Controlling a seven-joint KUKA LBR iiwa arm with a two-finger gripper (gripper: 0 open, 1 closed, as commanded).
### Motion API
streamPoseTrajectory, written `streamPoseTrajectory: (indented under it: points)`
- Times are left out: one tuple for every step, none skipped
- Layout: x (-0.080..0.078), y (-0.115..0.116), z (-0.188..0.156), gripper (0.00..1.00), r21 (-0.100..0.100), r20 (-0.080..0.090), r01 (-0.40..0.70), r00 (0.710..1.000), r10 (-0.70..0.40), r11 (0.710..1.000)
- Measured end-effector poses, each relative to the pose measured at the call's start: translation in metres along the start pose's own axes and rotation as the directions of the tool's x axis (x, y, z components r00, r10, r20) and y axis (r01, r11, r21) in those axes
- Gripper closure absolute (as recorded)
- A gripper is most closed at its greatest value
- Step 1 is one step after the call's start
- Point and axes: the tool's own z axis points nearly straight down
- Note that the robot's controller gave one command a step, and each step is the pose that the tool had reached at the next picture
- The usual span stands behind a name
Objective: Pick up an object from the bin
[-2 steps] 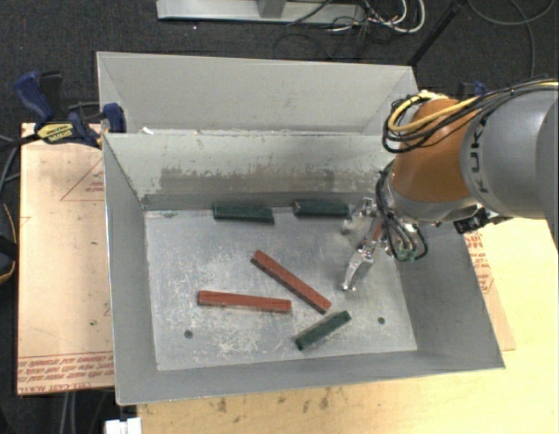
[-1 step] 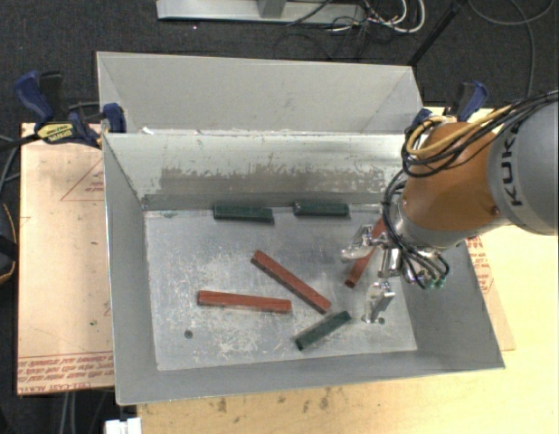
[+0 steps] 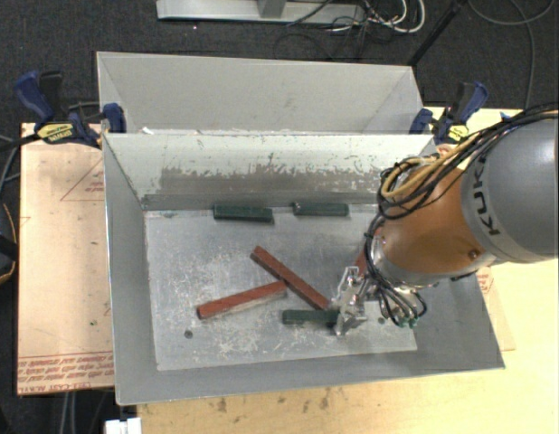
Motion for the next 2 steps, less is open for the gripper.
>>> streamPoseTrajectory:
  points:
    - [0.0, 0.0, 0.0, 1.0, 0.0, 0.0, 0.001, 1.0, -0.001, 1.0]
    - [-0.017, -0.01, -0.144, 1.0, -0.001, -0.005, -0.051, 0.999, 0.051, 0.999]
